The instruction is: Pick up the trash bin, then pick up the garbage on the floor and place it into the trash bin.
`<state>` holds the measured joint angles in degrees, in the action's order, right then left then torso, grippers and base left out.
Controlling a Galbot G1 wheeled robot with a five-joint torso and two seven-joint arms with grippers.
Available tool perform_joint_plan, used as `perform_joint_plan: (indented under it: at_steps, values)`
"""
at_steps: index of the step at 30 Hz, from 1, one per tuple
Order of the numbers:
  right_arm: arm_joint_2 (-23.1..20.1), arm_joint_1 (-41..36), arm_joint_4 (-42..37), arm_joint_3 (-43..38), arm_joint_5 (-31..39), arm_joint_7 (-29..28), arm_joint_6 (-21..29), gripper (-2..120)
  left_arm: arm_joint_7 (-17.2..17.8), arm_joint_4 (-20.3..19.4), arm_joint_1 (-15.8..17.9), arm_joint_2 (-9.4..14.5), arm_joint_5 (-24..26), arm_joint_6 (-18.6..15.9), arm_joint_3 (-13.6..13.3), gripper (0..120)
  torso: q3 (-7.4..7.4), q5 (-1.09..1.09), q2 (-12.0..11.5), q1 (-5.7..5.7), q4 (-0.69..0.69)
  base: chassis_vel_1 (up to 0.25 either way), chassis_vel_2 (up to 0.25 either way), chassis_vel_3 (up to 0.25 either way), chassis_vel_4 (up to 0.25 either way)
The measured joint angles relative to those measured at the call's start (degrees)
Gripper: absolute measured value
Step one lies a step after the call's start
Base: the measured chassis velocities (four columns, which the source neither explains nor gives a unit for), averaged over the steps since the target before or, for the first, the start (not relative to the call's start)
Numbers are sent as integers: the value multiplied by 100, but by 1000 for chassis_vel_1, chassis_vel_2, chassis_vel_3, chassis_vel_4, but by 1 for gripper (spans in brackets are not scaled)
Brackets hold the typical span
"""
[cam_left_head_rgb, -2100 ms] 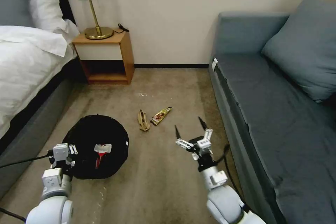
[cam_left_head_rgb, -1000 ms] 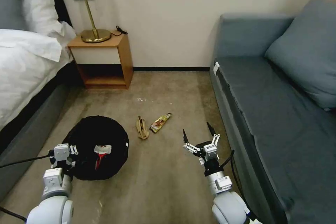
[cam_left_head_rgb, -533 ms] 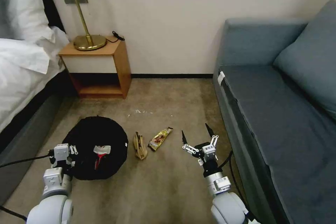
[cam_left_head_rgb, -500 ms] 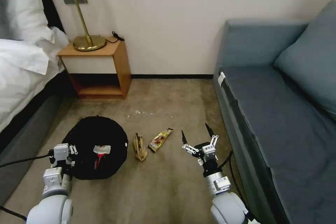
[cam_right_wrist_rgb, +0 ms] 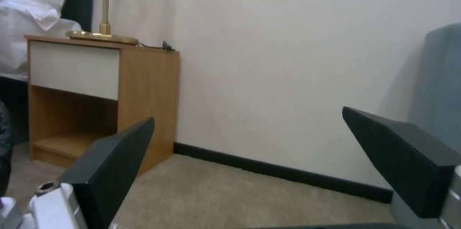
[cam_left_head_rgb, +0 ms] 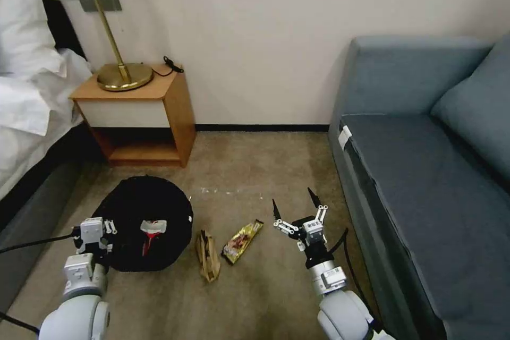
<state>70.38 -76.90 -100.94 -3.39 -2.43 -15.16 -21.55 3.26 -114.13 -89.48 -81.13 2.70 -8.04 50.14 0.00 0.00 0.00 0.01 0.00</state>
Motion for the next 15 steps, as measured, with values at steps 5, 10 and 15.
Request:
perform_joint_plan:
  at_steps: [5, 10, 15]
  values:
    - [-147, 260, 114, 237, 269, 145, 129, 100, 1, 9, 31, 9, 1, 1, 7, 7, 1, 0, 0, 0, 0, -111, 108, 107, -108]
    - [-615, 829, 175, 794, 1122, 227, 726, 100, 3, 16, 56, 21, -11, 0, 31, 7, -1, 0, 0, -1, 0, -13, 9, 12, -14]
    - [-1216, 1843, 266, 1906, 2529, 569, 1536, 100, 5, 36, 51, 10, -30, 0, 49, 7, 0, -1, 0, 0, 2, 0, 0, 0, 0]
